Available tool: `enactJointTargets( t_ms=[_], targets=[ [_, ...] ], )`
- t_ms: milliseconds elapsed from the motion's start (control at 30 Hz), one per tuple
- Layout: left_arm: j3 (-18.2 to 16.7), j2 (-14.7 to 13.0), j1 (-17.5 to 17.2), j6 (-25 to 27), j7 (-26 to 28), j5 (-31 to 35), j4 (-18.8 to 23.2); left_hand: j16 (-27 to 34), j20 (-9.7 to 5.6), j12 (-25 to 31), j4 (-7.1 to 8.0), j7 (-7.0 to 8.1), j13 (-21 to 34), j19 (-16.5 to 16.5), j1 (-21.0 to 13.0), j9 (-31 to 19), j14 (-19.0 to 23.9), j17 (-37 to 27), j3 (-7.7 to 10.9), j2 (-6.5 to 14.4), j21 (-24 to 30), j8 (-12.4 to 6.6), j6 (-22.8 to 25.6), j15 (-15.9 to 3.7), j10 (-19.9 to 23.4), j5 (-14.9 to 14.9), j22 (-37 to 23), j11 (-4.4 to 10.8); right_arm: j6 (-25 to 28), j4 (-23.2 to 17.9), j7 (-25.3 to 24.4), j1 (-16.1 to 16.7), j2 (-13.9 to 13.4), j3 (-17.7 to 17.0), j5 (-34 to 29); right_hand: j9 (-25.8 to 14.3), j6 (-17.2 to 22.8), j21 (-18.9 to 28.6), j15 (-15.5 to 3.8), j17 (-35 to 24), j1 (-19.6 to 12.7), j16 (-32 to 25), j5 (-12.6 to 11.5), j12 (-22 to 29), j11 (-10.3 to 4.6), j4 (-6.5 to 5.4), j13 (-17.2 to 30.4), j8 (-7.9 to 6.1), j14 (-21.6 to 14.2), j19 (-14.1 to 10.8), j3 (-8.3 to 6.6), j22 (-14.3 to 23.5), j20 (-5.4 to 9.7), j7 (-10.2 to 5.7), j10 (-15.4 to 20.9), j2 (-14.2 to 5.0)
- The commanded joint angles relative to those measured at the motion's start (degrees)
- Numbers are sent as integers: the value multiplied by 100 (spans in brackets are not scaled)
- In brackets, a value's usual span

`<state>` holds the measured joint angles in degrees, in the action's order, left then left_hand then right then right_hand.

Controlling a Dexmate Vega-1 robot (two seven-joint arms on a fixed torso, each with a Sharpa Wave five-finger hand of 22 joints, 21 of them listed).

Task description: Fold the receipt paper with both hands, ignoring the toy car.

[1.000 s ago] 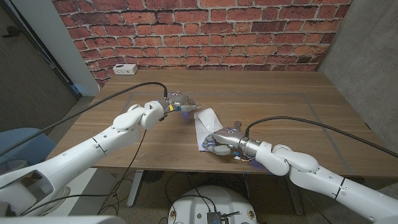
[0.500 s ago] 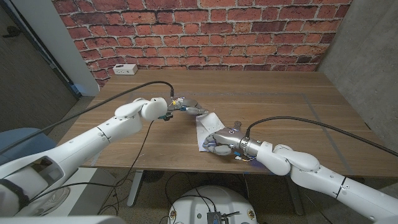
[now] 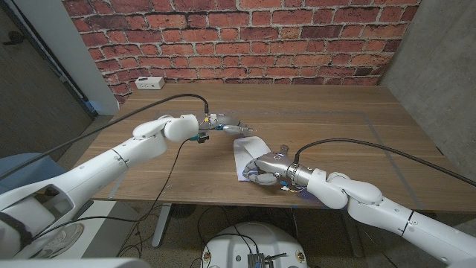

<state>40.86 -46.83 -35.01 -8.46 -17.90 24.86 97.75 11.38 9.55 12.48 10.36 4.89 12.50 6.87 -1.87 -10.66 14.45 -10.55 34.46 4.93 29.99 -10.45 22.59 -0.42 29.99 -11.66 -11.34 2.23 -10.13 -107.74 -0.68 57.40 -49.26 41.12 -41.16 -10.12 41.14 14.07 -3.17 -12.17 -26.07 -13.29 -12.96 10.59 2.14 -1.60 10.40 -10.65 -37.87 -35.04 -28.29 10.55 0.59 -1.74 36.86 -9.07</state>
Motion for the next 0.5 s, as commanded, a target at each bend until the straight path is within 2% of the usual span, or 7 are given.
enactJointTargets(
  t_ms=[33,67,200,300,367,467,500],
  targets=[
    [-237,-180,-283,-182,520,175,273,165,-33,430,5,-106,89,-85,106,-13,475,-31,150,497,34,-129,237,-135,1074,35,-25,-83,125,-77,9,6,1,-123,186,-20,-91,-22,47,18,86,52,53,-1,0,104,13,18,9,-337,160,11,-370,-20,-36,394],
    [-233,-180,-277,-119,452,185,296,185,-47,478,6,-142,98,-102,112,-12,548,-29,162,491,41,-133,256,-162,1221,36,-26,-107,138,-103,8,15,-5,-153,236,-19,-153,-32,80,24,190,74,59,-9,2,122,15,30,42,-327,294,11,-410,-47,-74,609],
    [-176,-169,-209,169,69,181,346,219,-83,511,17,-276,85,-130,132,-11,689,-26,167,476,55,-106,204,-170,1388,36,-30,-202,127,-216,-130,93,-52,-326,468,-22,-390,-80,121,29,537,112,6,-16,13,118,22,49,117,-251,681,16,-550,-110,-193,1167],
    [-132,-164,-181,357,-89,247,386,213,-90,475,23,-291,72,-145,145,-10,714,-25,161,462,64,-74,120,-161,1342,37,-33,-286,85,-309,-255,186,-89,-502,754,-30,-878,-145,209,23,825,161,-100,-54,-75,79,27,103,286,-111,968,23,-739,-231,-474,1513],
    [-118,-144,-148,381,-172,186,333,213,-91,468,27,-279,65,-151,154,-10,733,-24,153,450,67,-53,63,-158,1347,38,-35,-328,102,-399,-339,252,-114,-597,829,-36,-1194,-173,228,32,864,173,-178,-80,-72,98,29,112,350,-42,1053,24,-824,-257,-727,1618],
    [-140,-142,-163,321,-89,119,266,215,-92,444,32,-294,55,-168,167,-9,770,-24,138,435,77,-50,42,-163,1319,38,-38,-369,53,-488,-506,376,-139,-747,1024,-41,-1354,-189,252,39,769,182,-240,-75,-111,155,31,96,401,1,1035,24,-844,-265,-842,1599],
    [-161,-149,-190,293,-12,109,259,214,-93,443,32,-295,54,-169,168,-9,771,-24,137,433,77,-51,42,-159,1318,38,-39,-371,18,-513,-555,415,-154,-792,1085,-49,-1409,-185,232,46,309,158,-378,-17,-102,388,32,8,415,2,856,23,-844,-254,-886,1410]
  ],
)
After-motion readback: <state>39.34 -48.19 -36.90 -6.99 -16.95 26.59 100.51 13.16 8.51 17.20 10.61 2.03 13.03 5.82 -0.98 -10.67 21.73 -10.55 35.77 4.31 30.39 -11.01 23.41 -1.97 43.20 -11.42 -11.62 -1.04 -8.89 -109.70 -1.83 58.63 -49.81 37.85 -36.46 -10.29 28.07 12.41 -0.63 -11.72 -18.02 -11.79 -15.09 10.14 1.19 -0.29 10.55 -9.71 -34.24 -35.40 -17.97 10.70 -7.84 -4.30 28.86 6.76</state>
